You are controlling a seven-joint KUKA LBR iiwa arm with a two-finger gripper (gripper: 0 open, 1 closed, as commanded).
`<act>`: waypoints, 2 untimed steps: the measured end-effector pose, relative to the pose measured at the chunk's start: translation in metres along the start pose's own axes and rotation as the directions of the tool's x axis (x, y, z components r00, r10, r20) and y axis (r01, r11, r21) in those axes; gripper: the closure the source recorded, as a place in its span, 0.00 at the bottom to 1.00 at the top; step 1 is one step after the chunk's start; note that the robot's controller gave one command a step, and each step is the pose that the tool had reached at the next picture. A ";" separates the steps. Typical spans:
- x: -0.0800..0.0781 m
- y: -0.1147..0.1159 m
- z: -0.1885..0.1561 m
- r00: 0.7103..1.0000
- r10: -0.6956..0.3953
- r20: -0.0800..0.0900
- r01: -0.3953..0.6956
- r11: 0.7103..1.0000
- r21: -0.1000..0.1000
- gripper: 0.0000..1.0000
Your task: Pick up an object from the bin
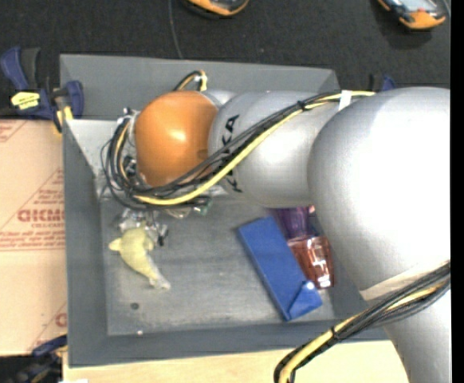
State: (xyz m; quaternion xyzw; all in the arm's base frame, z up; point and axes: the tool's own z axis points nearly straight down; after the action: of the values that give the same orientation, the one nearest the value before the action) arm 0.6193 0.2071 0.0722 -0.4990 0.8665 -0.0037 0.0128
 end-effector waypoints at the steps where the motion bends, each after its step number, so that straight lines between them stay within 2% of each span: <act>1: 0.000 0.000 0.000 1.000 0.001 -0.001 -0.001 1.000 0.000 1.00; 2: 0.011 0.011 -0.058 1.000 0.008 -0.003 -0.008 1.000 -0.005 1.00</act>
Offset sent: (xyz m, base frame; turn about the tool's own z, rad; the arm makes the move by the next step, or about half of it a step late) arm -0.0201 -0.0050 0.0804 0.0134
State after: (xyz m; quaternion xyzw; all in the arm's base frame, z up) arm 0.6027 0.2028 0.1295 -0.4956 0.8685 -0.0023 0.0105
